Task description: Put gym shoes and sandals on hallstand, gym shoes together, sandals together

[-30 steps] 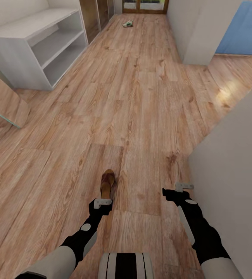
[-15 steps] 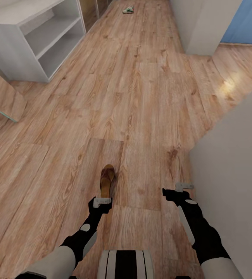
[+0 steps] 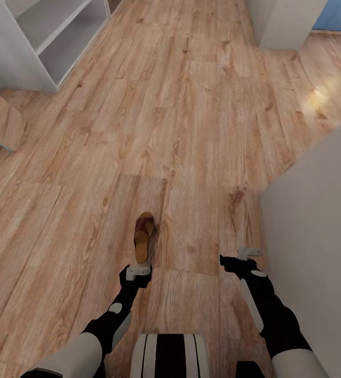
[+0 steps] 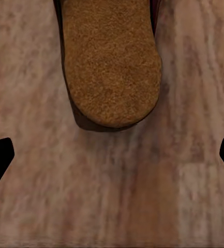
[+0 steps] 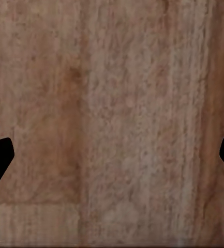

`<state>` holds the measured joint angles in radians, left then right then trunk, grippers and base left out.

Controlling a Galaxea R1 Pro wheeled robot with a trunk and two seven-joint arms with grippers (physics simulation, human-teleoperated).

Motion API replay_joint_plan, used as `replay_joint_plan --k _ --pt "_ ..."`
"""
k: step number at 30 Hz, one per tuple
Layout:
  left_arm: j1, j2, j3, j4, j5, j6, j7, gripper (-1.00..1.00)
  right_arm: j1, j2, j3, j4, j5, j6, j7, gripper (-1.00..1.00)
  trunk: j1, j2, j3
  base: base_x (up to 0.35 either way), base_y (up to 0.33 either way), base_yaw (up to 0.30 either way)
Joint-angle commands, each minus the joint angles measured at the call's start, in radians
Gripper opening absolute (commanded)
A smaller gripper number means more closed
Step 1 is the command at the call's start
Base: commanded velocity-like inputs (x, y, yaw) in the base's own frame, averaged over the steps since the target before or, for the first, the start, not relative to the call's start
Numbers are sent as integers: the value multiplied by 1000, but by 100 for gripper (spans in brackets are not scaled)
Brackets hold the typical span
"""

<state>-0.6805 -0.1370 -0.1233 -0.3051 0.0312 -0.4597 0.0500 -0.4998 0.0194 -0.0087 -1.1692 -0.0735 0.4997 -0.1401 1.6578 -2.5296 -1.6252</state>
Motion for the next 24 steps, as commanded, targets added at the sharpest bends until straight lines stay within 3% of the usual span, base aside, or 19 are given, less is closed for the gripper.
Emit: replay_joint_plan --k 1,9,17,24 --pt "-1 0 -7 1 3 -3 5 100 0 1 0 -1 -8 4 -6 100 0 0 -6 0 0 0" --pt "-1 0 -7 -2 3 -4 5 100 0 1 0 -1 -8 4 -6 100 4 -2 -49 0 0 0" --pt "-1 0 -7 -2 3 -5 5 100 0 1 0 -1 -8 4 -6 100 4 -2 -50 8 0 0" --pt "-1 0 -7 -2 3 -5 5 100 0 1 0 -1 -8 3 -6 100 4 -2 -50 218 0 0"
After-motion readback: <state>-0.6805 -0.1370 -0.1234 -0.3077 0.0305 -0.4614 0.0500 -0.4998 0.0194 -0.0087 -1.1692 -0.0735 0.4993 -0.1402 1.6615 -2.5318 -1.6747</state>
